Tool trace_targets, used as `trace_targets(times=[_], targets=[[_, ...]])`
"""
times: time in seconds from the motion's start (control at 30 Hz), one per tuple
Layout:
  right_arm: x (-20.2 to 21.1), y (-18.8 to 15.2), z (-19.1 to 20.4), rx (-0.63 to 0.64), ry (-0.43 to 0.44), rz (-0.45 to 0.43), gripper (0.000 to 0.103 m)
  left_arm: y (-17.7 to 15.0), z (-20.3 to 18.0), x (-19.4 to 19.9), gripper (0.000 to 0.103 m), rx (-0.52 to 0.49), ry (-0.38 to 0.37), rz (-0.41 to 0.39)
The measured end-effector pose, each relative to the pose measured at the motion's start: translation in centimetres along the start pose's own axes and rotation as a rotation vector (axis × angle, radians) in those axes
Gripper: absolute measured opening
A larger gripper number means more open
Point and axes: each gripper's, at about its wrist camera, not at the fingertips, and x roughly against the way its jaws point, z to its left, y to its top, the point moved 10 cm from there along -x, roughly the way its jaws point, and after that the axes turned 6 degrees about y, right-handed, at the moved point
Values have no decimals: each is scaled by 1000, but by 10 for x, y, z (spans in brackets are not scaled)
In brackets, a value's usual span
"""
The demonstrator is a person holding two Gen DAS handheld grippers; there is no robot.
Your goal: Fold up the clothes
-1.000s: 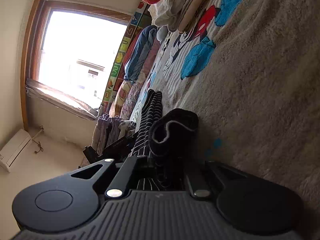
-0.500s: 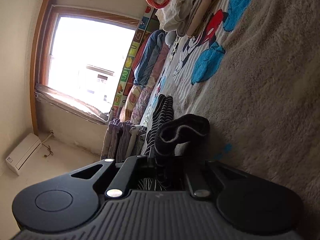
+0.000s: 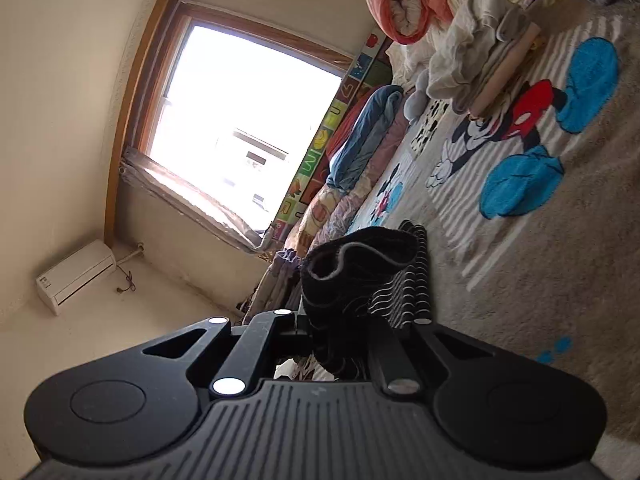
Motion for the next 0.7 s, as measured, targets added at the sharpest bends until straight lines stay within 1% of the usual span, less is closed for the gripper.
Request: trace_targets(times=[0.03,0.07,0.1,0.13,0.2,0.27,0.3,0.37,0.4,0.5,0.6,0.7], targets=[[-7,1,9,17,8,14,10,-12,2,-12,26,-17,44,48],[-13,2,18,31,12,23,10,-20,6,-19,26,-15,66,67],[-19,5,26,44,16,28,10,-22,6,-19,26,-15,64,57],[-23,11,35,57,18,25,9,-19,1,-15,26,-25,52,43],[-32,22,52,82,22,18,8,-3,-10,8,26,-47,-7,-31],[-40,32,69,105,36,18,8,6,-8,27,27,3,-48,-79],[-46,36,75,121,34,31,8,7,-3,34,27,39,-58,-92],[-56,40,81,148,9,65,8,3,5,40,27,65,-52,-91],[-60,41,80,145,-5,79,8,0,6,41,27,61,-54,-83],[-71,43,69,119,-58,105,8,-18,2,38,27,8,-40,-28],[-82,44,52,88,-112,126,8,-41,-8,41,27,-87,-6,19],[-94,46,39,97,-155,157,8,-59,-17,49,27,-178,27,32]])
